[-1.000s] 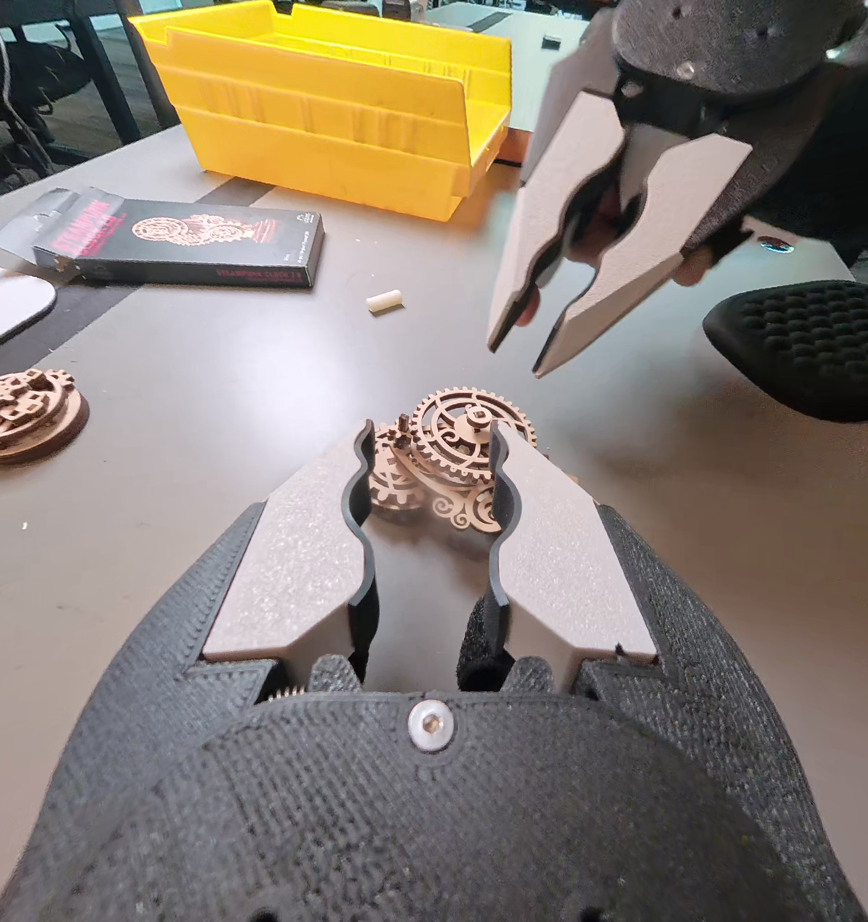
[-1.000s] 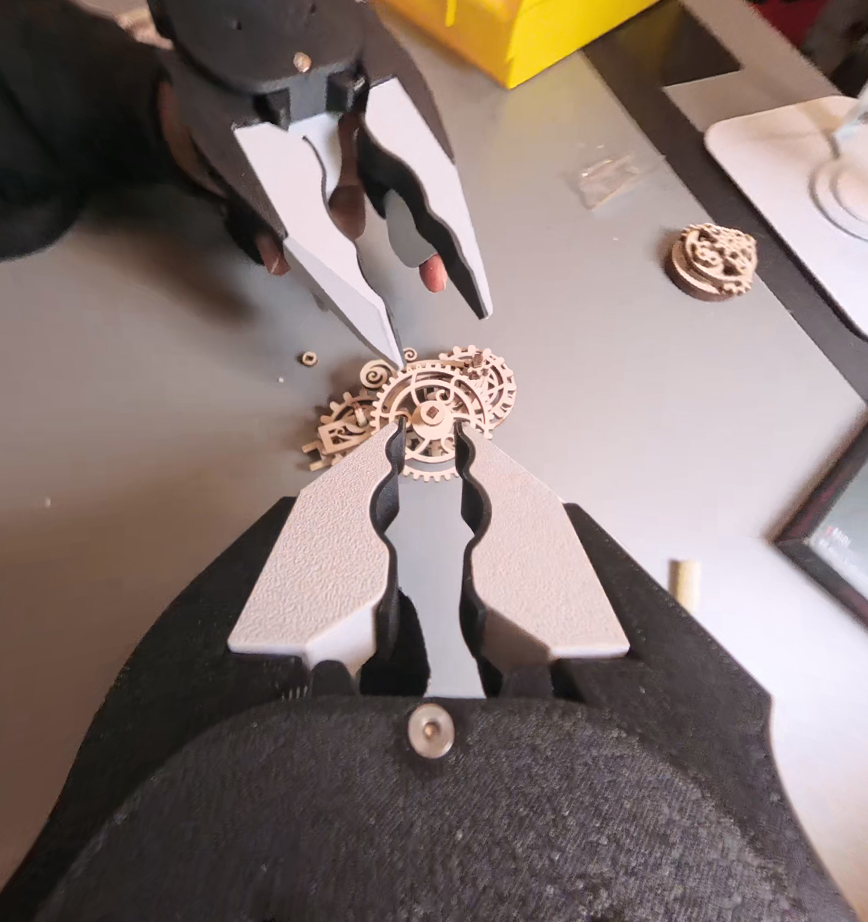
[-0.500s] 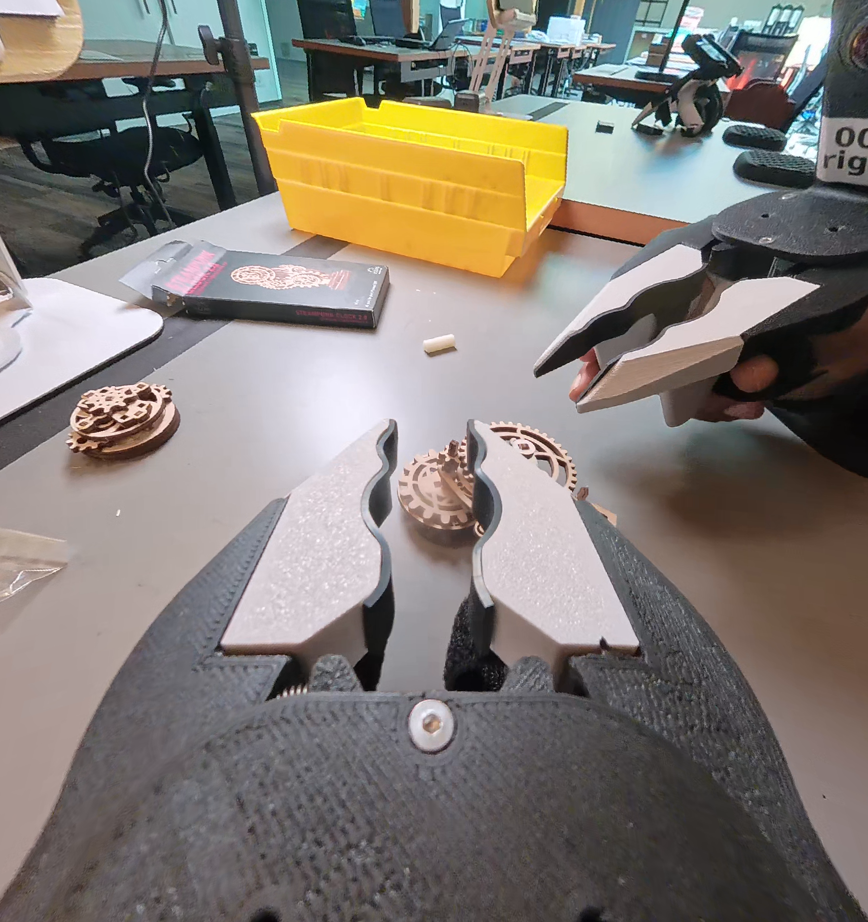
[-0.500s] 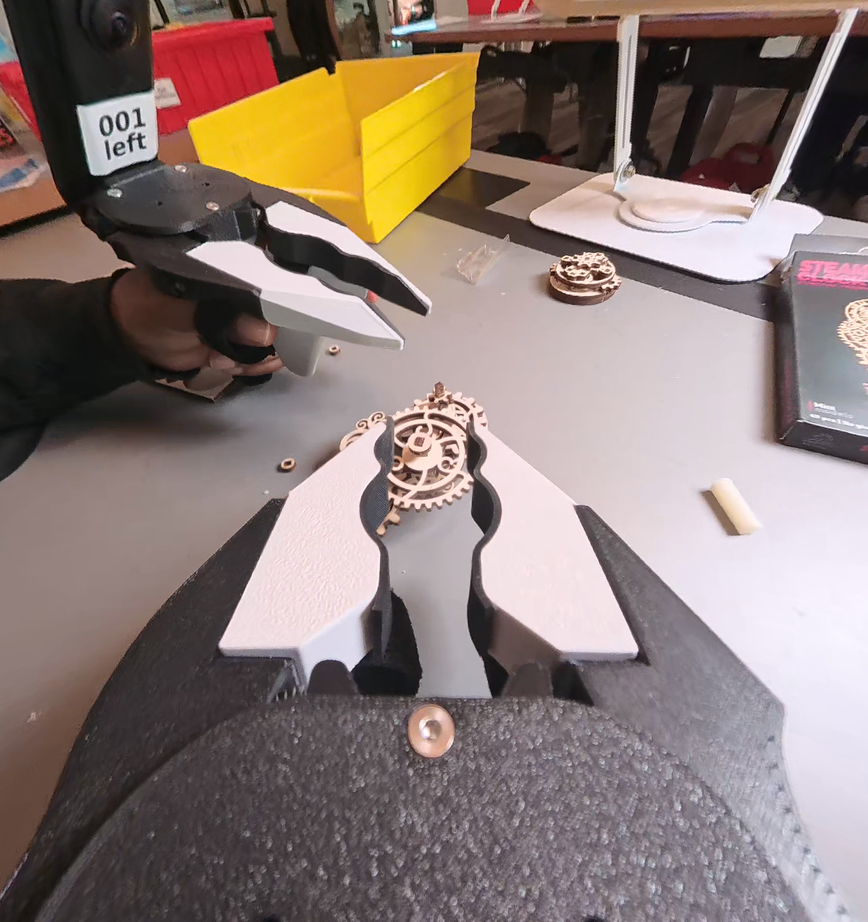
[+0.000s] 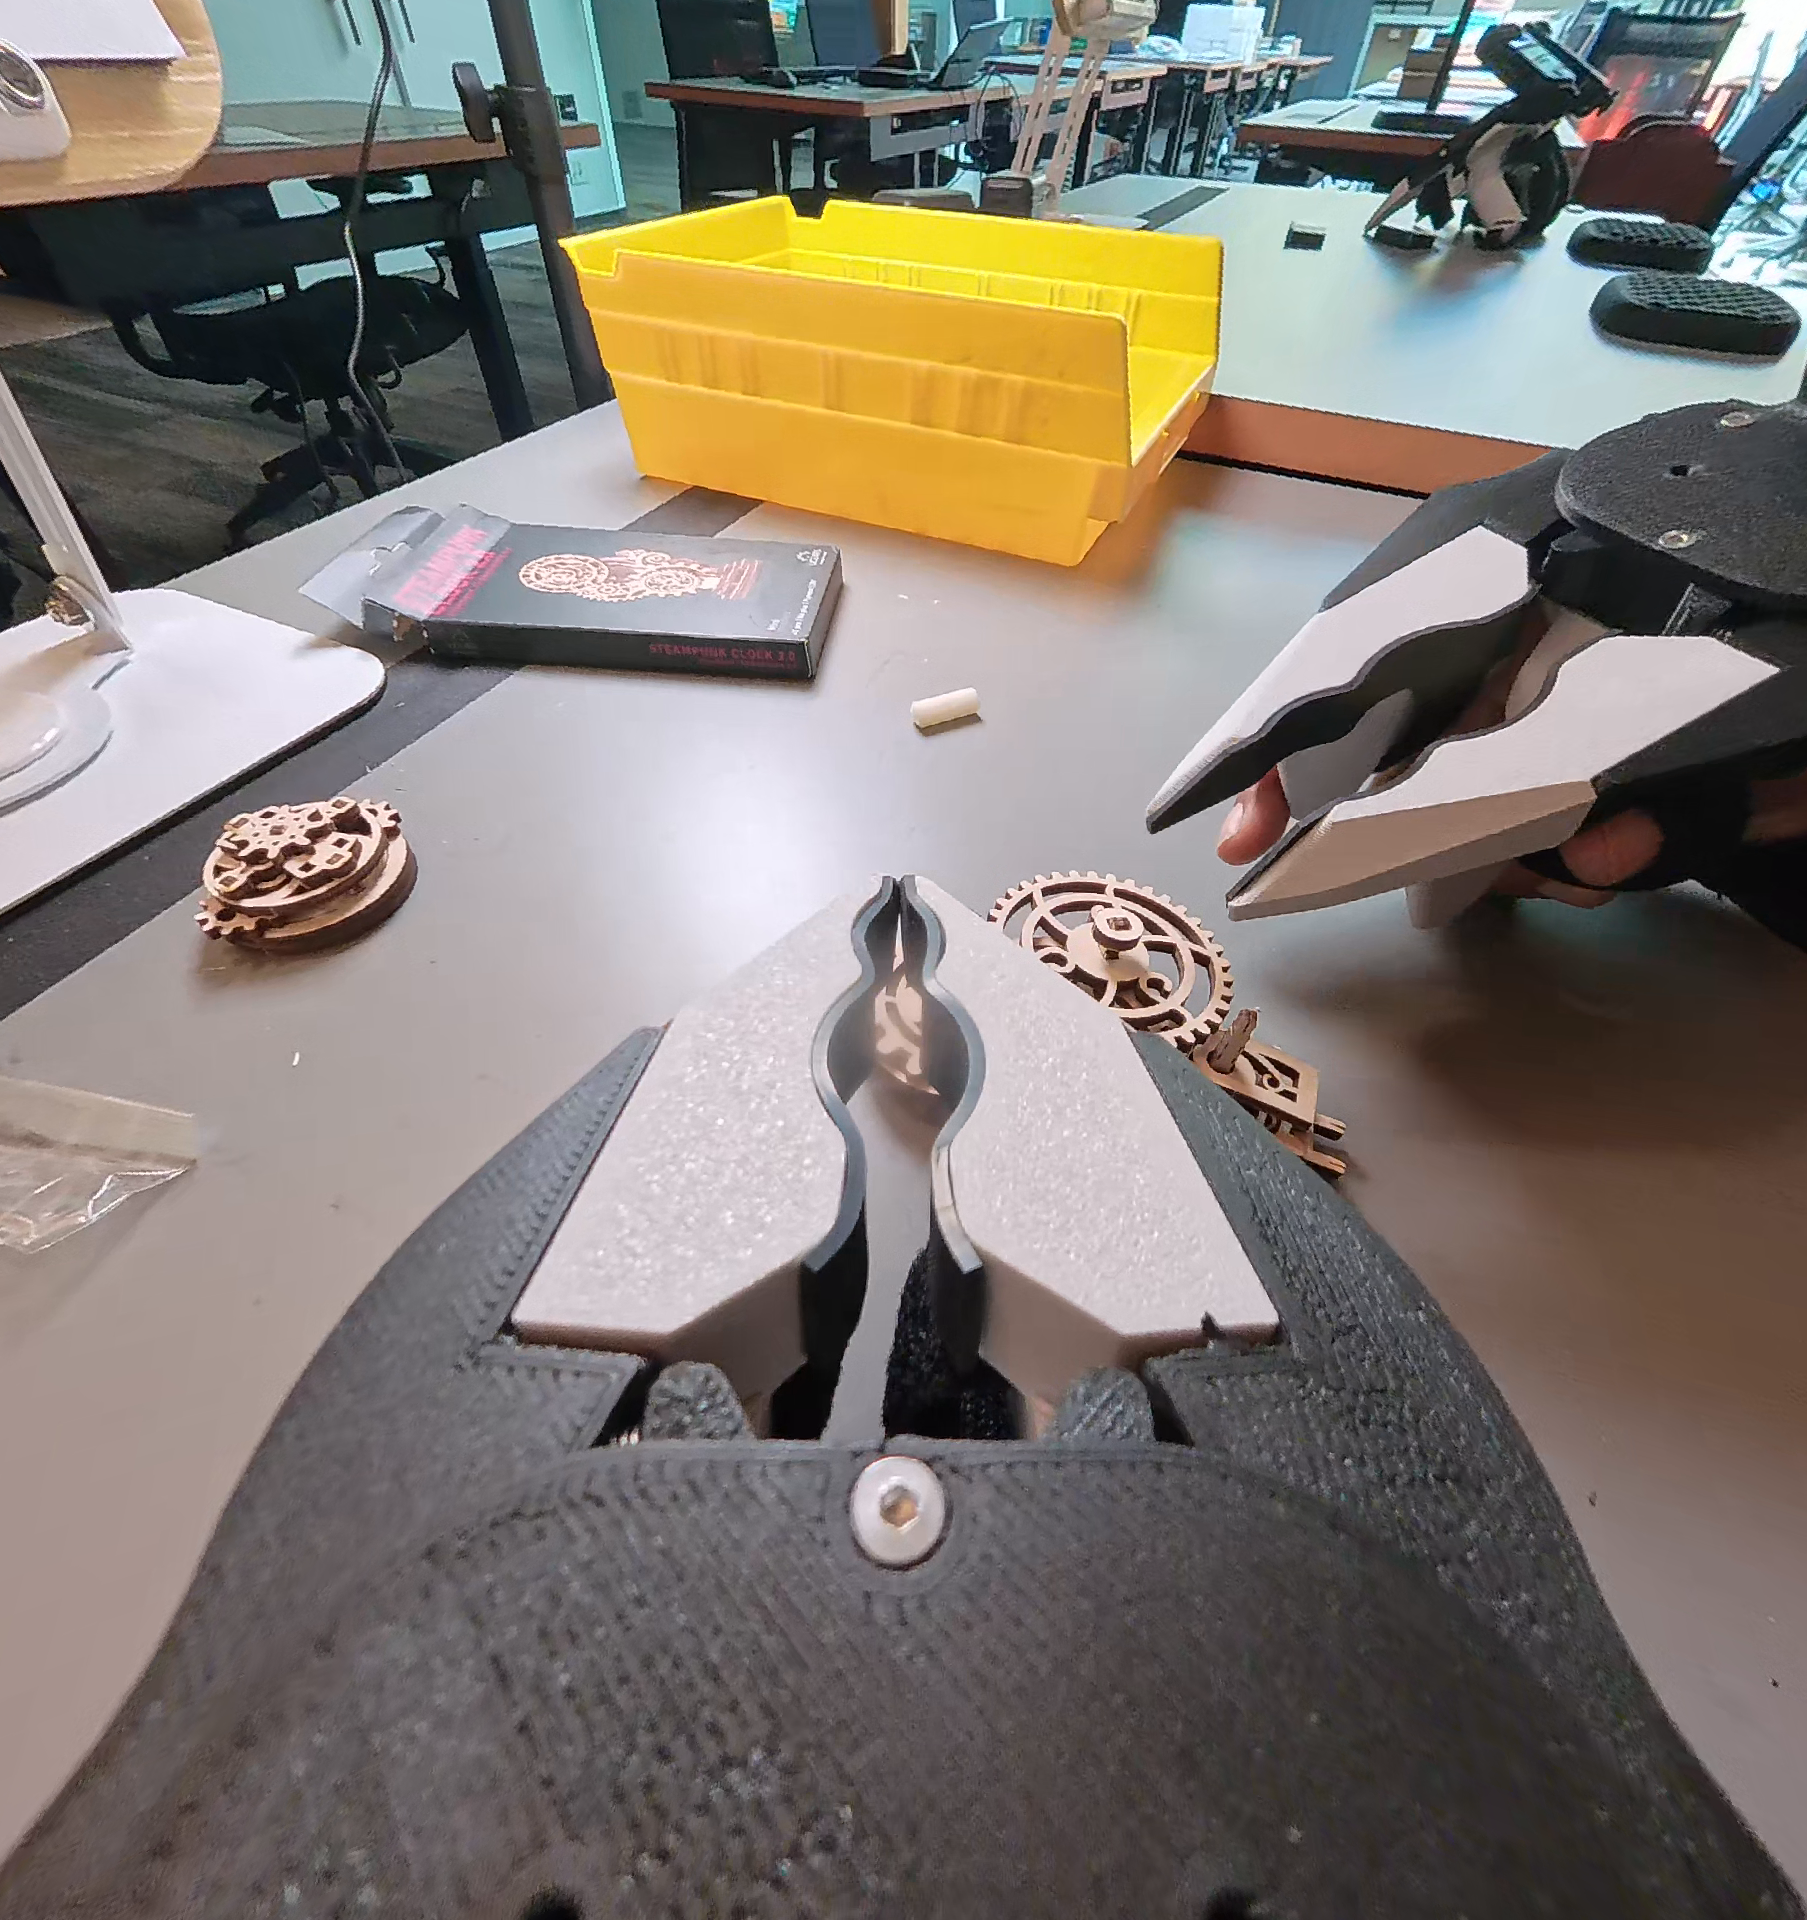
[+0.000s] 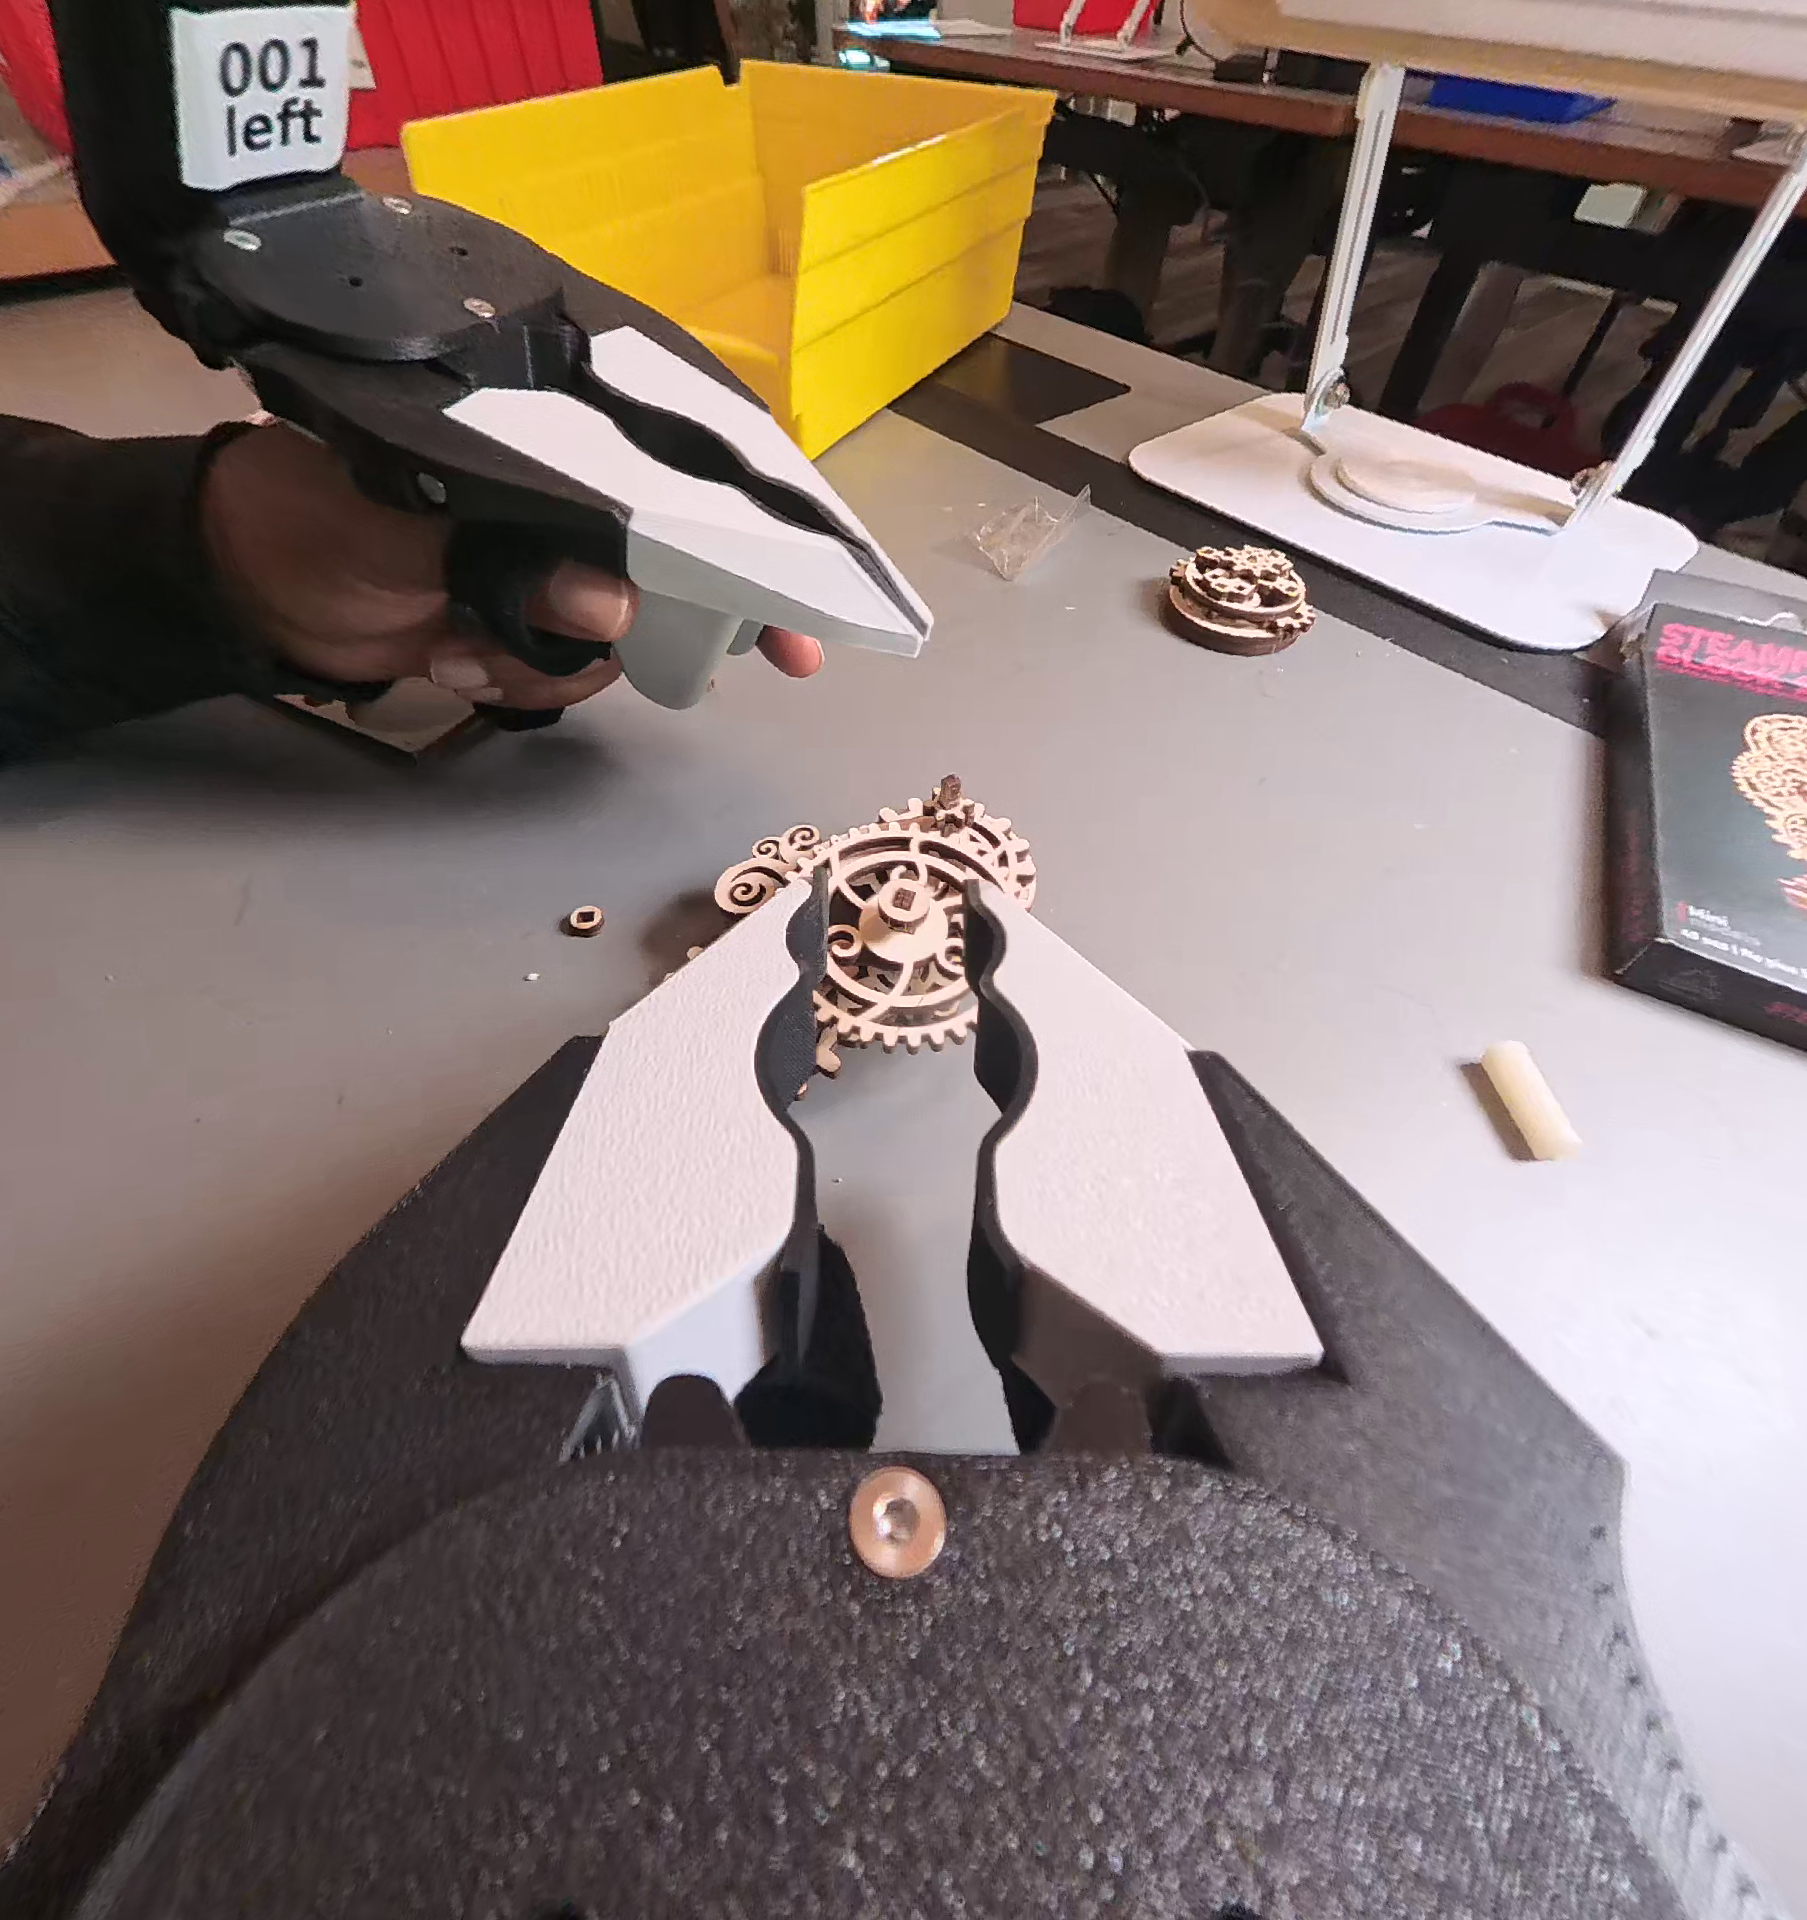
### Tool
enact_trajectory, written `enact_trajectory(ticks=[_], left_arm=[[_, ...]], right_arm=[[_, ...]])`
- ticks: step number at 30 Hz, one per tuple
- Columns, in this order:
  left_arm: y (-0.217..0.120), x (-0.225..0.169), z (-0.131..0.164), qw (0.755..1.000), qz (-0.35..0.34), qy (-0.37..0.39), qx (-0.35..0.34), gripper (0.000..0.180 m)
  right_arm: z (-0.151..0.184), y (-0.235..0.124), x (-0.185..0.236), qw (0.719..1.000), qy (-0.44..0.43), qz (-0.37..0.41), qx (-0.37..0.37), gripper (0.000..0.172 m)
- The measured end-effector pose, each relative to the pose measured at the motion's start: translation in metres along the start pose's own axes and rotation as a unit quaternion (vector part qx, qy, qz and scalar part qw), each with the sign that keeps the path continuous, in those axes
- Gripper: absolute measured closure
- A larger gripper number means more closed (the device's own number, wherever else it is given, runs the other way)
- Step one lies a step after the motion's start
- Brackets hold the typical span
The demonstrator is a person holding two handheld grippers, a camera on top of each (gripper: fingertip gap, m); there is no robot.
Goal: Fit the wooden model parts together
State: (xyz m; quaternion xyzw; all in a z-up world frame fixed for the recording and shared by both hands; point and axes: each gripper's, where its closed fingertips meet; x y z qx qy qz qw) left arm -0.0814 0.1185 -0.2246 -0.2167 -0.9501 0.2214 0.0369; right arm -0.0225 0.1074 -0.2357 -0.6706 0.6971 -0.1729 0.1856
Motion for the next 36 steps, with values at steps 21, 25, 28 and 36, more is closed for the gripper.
enact_trajectory(ticks=[21,25,28,36], left_arm=[[0.0,0.006,0.0,0.999,-0.034,0.003,-0.003,0.18],[-0.003,0.011,-0.003,0.999,-0.039,-0.007,-0.018,0.173],[-0.006,0.016,-0.009,0.998,-0.047,-0.015,-0.044,0.15],[-0.014,0.028,-0.018,0.994,-0.069,-0.033,-0.076,0.119]], right_arm=[[-0.019,-0.023,0.006,0.998,-0.042,0.016,-0.054,0.165],[-0.013,-0.018,0.007,0.999,-0.037,0.009,-0.033,0.144],[-0.007,-0.014,0.009,0.999,-0.041,0.005,-0.015,0.137],[0.005,-0.003,0.021,0.998,-0.06,-0.015,0.018,0.139]])
Point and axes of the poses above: each gripper's, where its closed fingertips meet, y out along the fingers, z out of its underside, x = y × z across the jaws, and after that the axes turned 10 degrees about x, right-handed
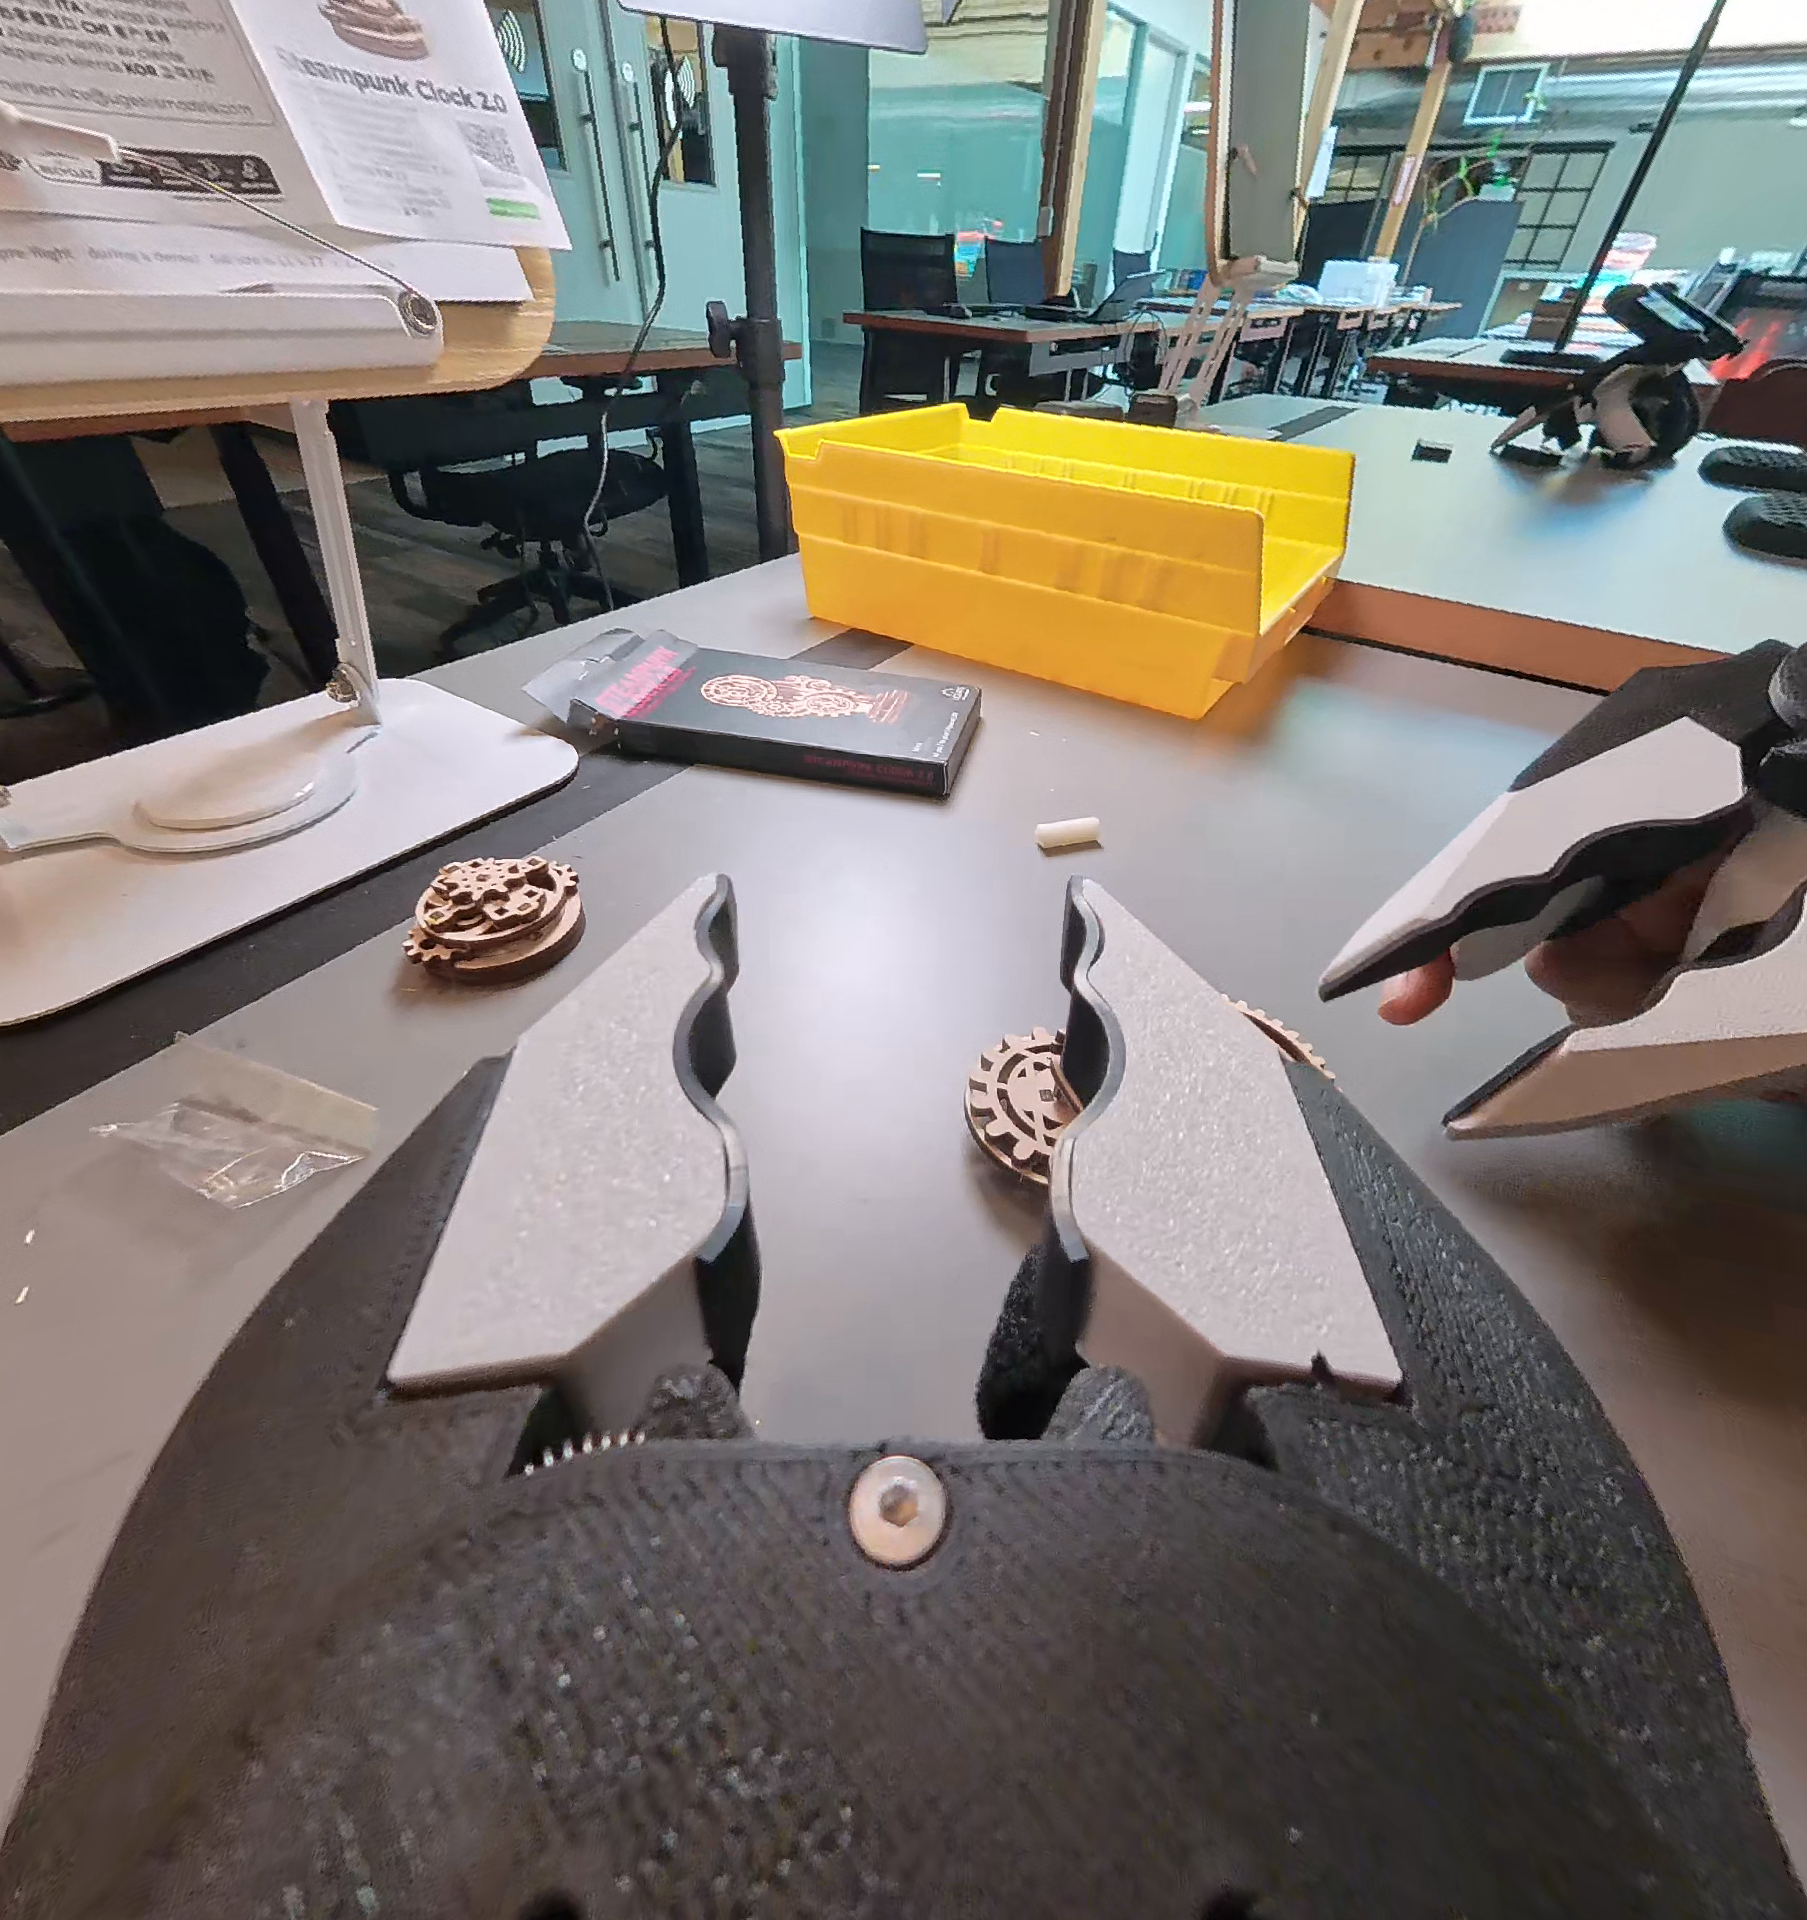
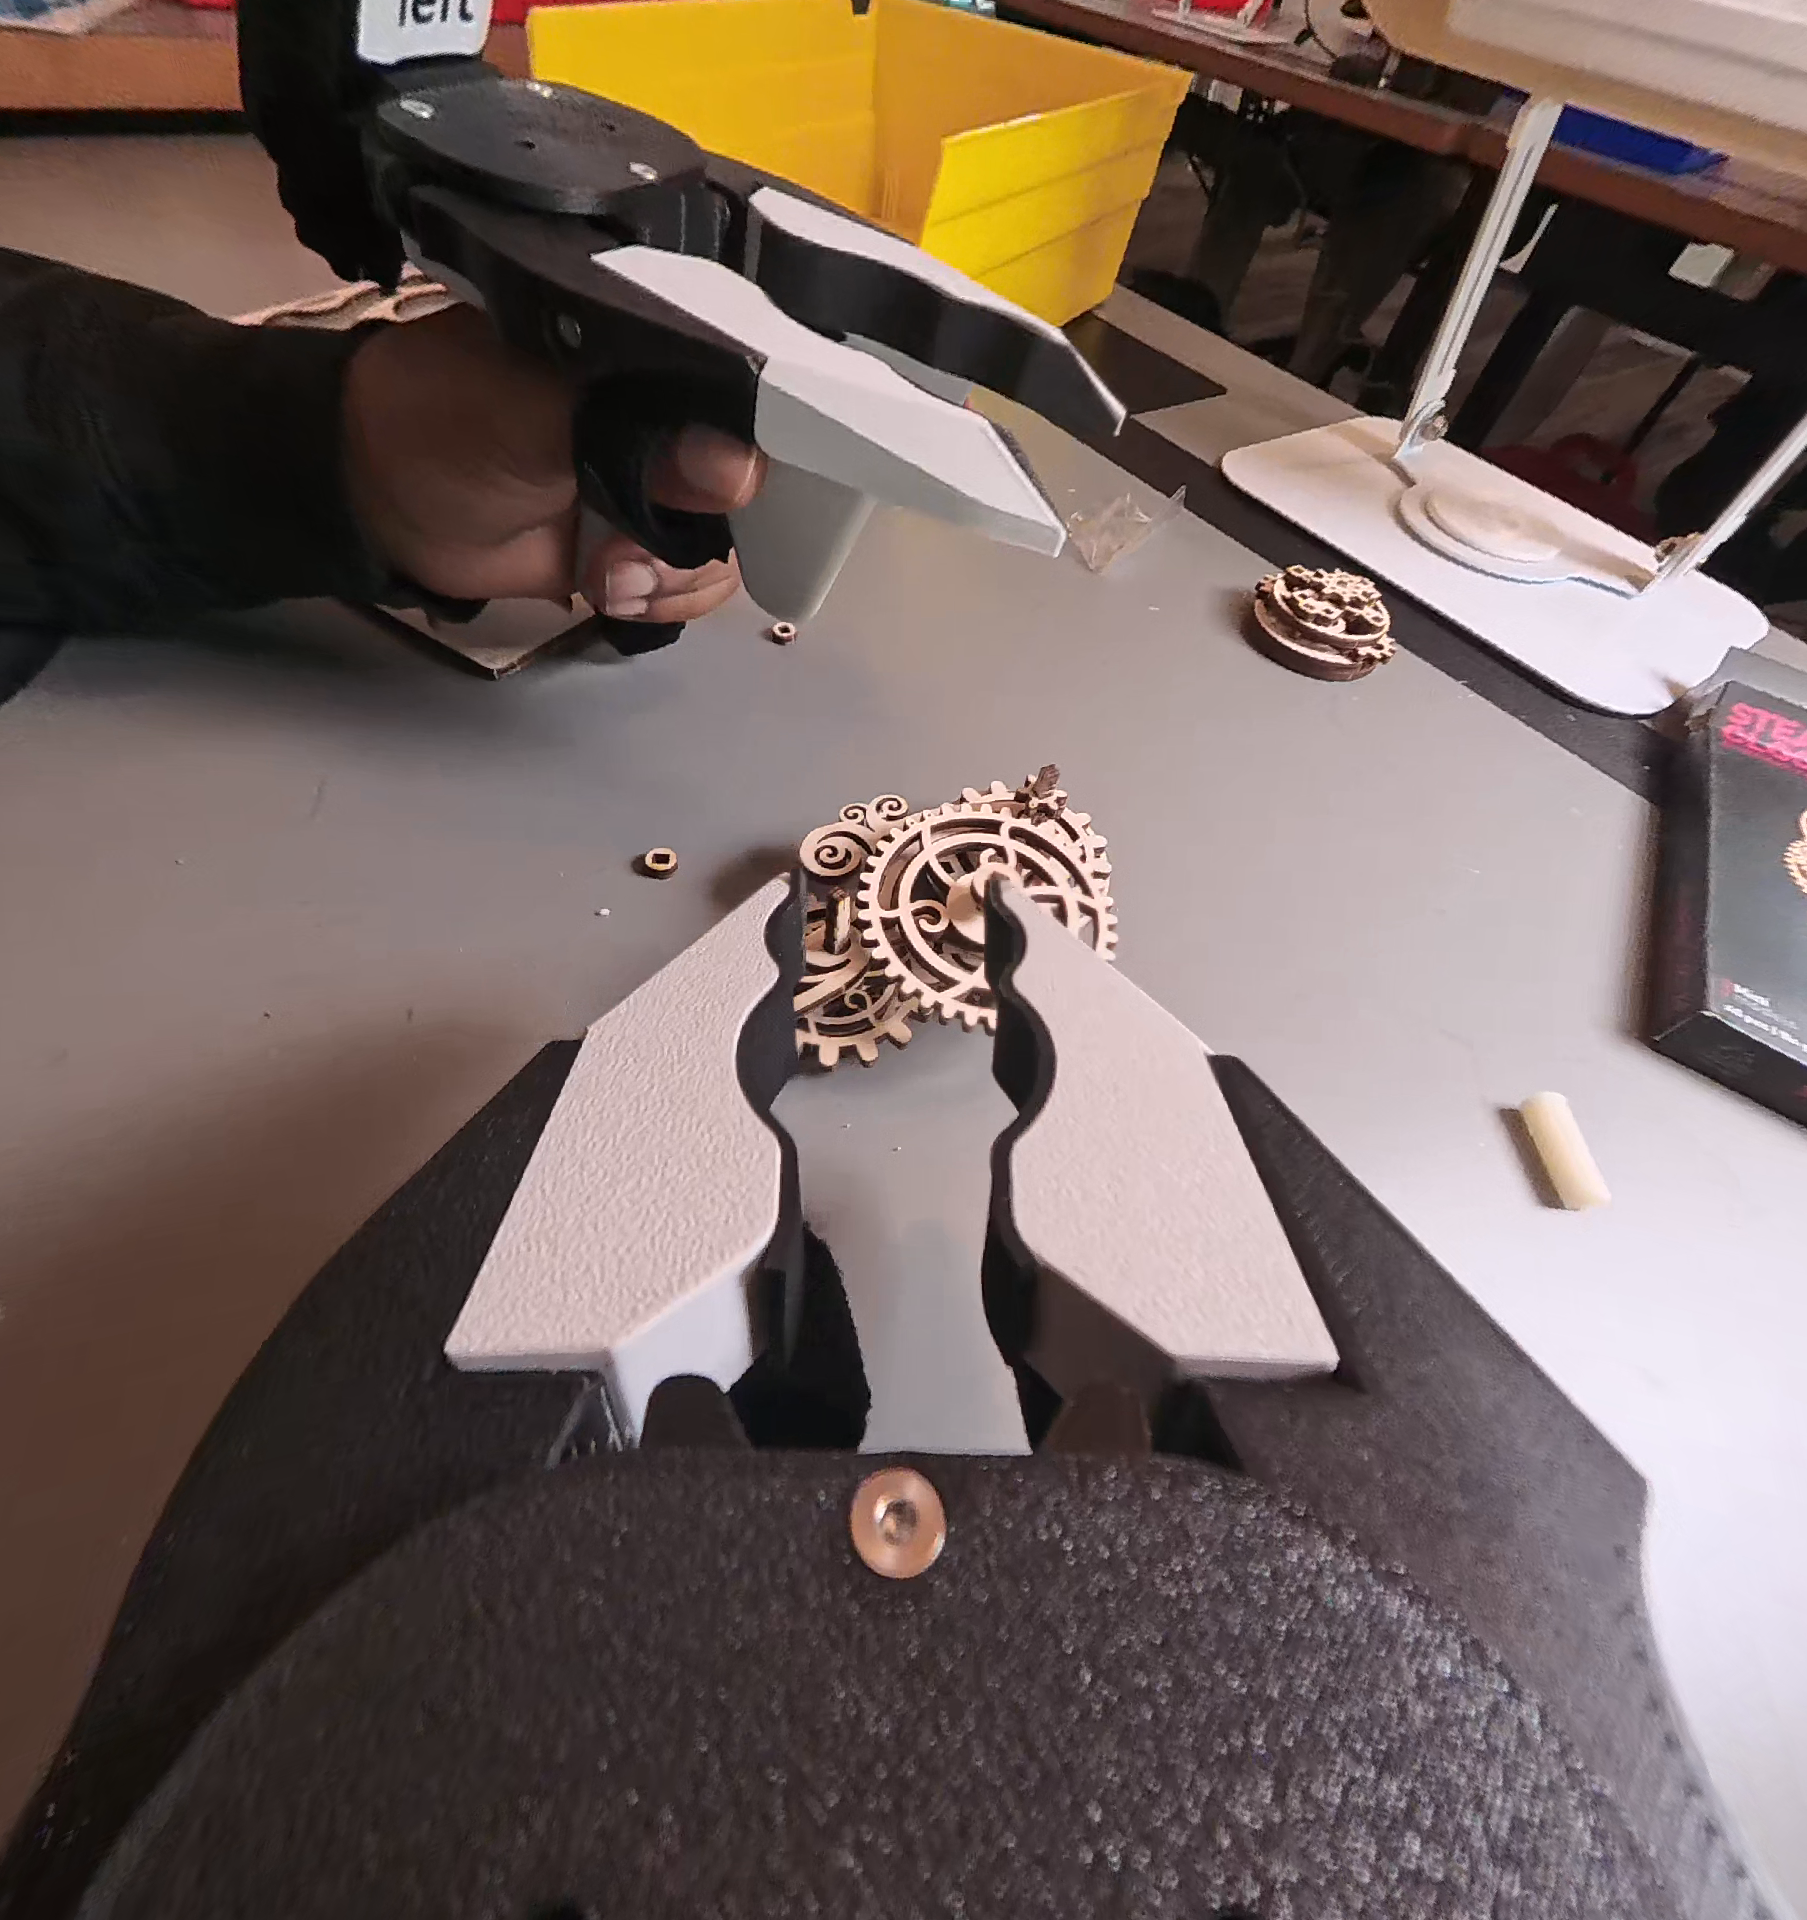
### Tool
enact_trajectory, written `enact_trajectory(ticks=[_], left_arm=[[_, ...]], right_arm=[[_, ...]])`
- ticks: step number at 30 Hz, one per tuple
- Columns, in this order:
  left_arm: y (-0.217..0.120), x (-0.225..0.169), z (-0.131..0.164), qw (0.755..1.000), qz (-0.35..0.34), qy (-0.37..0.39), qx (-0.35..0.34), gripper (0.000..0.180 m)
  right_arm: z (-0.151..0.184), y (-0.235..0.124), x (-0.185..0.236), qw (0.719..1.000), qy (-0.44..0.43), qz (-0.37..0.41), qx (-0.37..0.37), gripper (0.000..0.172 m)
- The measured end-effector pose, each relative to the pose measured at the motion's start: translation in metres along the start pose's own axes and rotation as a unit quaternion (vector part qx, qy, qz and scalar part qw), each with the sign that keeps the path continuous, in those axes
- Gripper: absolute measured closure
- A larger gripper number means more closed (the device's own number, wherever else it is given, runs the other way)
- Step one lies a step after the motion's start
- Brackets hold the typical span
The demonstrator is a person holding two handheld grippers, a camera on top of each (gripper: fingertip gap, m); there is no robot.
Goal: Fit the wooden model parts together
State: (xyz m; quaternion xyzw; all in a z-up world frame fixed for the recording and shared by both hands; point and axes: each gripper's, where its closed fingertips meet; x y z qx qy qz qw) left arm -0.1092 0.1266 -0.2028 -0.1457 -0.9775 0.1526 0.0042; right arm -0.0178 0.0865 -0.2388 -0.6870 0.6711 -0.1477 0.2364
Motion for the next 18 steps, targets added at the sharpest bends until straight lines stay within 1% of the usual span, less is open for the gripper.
enact_trajectory(ticks=[5,12,18], left_arm=[[0.001,-0.001,0.001,1.0,-0.002,0.007,0.005,0.122],[0.0,0.0,0.0,1.0,-0.005,0.011,0.001,0.123],[0.003,-0.002,0.004,1.0,-0.003,0.015,0.009,0.125]], right_arm=[[0.002,0.001,0.002,1.0,-0.005,-0.003,0.005,0.143],[0.005,0.004,0.007,1.0,-0.009,-0.012,0.016,0.144],[0.009,0.006,0.012,0.999,-0.015,-0.024,0.028,0.154]])
Point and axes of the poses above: each gripper's, where its closed fingertips meet, y out along the fingers, z out of its underside, x = y × z across the jaws, and after that the axes turned 10 degrees about x, right-handed
